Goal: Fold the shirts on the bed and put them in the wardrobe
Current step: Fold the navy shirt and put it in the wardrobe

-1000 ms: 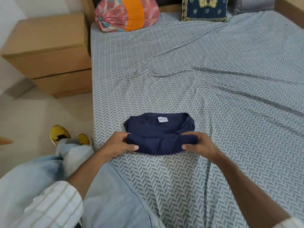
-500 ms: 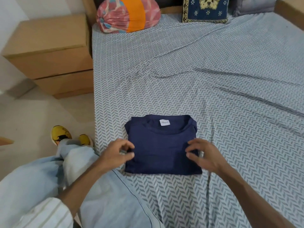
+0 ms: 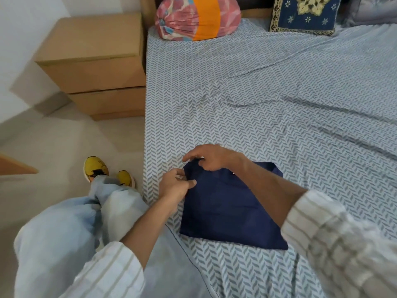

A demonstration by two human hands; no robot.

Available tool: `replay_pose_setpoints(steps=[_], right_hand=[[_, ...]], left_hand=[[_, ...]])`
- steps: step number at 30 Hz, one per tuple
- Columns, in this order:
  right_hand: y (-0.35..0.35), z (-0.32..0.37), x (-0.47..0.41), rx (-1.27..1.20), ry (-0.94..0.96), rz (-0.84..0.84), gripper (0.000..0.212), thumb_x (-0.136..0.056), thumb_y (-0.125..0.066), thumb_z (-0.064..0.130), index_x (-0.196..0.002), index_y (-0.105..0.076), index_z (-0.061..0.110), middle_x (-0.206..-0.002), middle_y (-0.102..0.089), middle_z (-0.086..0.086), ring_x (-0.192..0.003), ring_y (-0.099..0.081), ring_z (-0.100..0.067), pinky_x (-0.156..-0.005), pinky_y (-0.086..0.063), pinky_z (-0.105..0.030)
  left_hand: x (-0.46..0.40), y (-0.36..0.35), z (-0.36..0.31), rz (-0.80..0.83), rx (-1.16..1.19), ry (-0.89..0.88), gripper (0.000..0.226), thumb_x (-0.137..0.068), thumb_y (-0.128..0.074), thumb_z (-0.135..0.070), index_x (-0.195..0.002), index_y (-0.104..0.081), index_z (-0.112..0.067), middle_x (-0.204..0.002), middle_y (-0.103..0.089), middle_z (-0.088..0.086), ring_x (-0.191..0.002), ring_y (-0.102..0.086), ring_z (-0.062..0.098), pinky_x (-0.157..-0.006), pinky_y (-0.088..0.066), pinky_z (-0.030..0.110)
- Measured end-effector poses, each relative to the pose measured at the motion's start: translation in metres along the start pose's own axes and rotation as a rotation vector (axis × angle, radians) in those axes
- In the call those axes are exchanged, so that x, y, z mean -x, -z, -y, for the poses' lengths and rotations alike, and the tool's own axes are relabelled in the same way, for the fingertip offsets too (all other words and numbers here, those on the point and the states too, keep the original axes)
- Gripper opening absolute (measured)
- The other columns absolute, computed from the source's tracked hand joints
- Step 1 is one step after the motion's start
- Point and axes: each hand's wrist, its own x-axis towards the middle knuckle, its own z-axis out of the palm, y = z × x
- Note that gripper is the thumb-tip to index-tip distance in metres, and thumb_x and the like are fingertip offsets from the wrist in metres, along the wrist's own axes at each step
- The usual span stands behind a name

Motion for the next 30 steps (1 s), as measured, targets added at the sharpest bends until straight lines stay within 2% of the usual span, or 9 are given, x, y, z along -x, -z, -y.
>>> replay_pose_setpoints(steps=[3,10,13,15,17,20,22,25,30], right_hand=[[0.009,0.012,-0.012,0.195,0.010,0.170,0.069,-0.082,-0.050,-0.002,-0.131,-0.057,0.045,-0.133,-0.052,0.020,-0.124,-0.043,-0.007,-0.111,-0.018,-0.057],[0.025,0.009,-0.021,0.329,-0.050,0.176,0.013,-0.094,-0.060,0.036,-0.092,-0.068,0.027,-0.089,-0.062,0.012,-0.098,-0.051,-0.011,-0.109,-0.019,-0.052],[0.022,0.006,-0.025,0.312,-0.152,0.169,0.034,-0.095,-0.053,0.035,-0.066,-0.051,0.018,-0.068,-0.054,0.005,-0.077,-0.051,-0.013,-0.110,-0.022,-0.055],[0.019,0.006,-0.025,0.311,-0.180,0.136,0.031,-0.095,-0.053,0.036,-0.070,-0.053,0.017,-0.073,-0.058,0.005,-0.080,-0.054,-0.013,-0.111,-0.021,-0.056],[0.017,0.004,-0.023,0.219,-0.148,0.091,0.010,-0.091,-0.060,0.030,-0.094,-0.066,0.023,-0.094,-0.065,0.012,-0.096,-0.057,-0.010,-0.110,-0.023,-0.048],[0.019,0.009,-0.018,-0.095,-0.075,0.157,0.037,-0.088,-0.065,0.009,-0.121,-0.065,0.026,-0.117,-0.066,0.013,-0.114,-0.057,-0.005,-0.102,-0.040,-0.028],[0.018,0.013,-0.021,-0.074,-0.065,0.227,0.030,-0.089,-0.066,0.011,-0.114,-0.070,0.026,-0.111,-0.067,0.015,-0.106,-0.059,-0.003,-0.104,-0.044,-0.031],[0.016,0.010,-0.030,0.066,-0.130,0.207,0.005,-0.091,-0.066,0.031,-0.093,-0.070,0.034,-0.091,-0.065,0.022,-0.086,-0.055,0.001,-0.112,-0.029,-0.048],[0.010,0.005,-0.039,0.187,-0.164,0.180,0.016,-0.096,-0.057,0.042,-0.081,-0.059,0.036,-0.088,-0.059,0.020,-0.086,-0.049,-0.001,-0.114,-0.013,-0.060]], left_hand=[[0.005,-0.001,0.008,0.045,-0.029,-0.086,0.044,-0.071,-0.084,-0.011,-0.106,-0.062,-0.025,-0.090,-0.071,0.002,-0.086,-0.070,0.022,-0.083,-0.059,0.045],[0.008,-0.002,0.021,0.013,-0.095,-0.122,0.041,-0.073,-0.082,-0.013,-0.096,-0.053,-0.032,-0.073,-0.067,-0.003,-0.068,-0.065,0.018,-0.076,-0.058,0.045],[0.007,-0.001,0.021,0.067,-0.132,-0.120,0.021,-0.076,-0.081,-0.018,-0.087,-0.065,-0.025,-0.068,-0.070,-0.004,-0.068,-0.067,0.016,-0.078,-0.058,0.043],[0.007,0.002,0.022,0.117,-0.162,-0.112,0.012,-0.077,-0.079,-0.026,-0.085,-0.071,-0.022,-0.074,-0.074,-0.004,-0.075,-0.071,0.017,-0.081,-0.058,0.043],[0.007,0.003,0.024,0.127,-0.172,-0.102,0.012,-0.077,-0.077,-0.028,-0.086,-0.074,-0.022,-0.078,-0.075,-0.005,-0.079,-0.072,0.017,-0.083,-0.058,0.042],[0.006,0.002,0.025,0.120,-0.171,-0.109,0.010,-0.079,-0.077,-0.026,-0.088,-0.074,-0.023,-0.079,-0.075,-0.005,-0.079,-0.072,0.016,-0.083,-0.058,0.043],[0.006,0.002,0.026,0.112,-0.172,-0.106,0.008,-0.079,-0.078,-0.024,-0.086,-0.074,-0.022,-0.078,-0.075,-0.004,-0.078,-0.072,0.017,-0.082,-0.058,0.044],[0.008,0.005,0.025,0.091,-0.186,-0.094,0.009,-0.080,-0.078,-0.024,-0.079,-0.073,-0.017,-0.074,-0.074,-0.002,-0.076,-0.071,0.020,-0.079,-0.058,0.041],[0.015,0.016,0.027,0.161,-0.324,-0.025,0.034,-0.071,-0.085,-0.034,-0.073,-0.068,-0.005,-0.070,-0.070,0.002,-0.067,-0.064,0.016,-0.066,-0.052,0.032]])
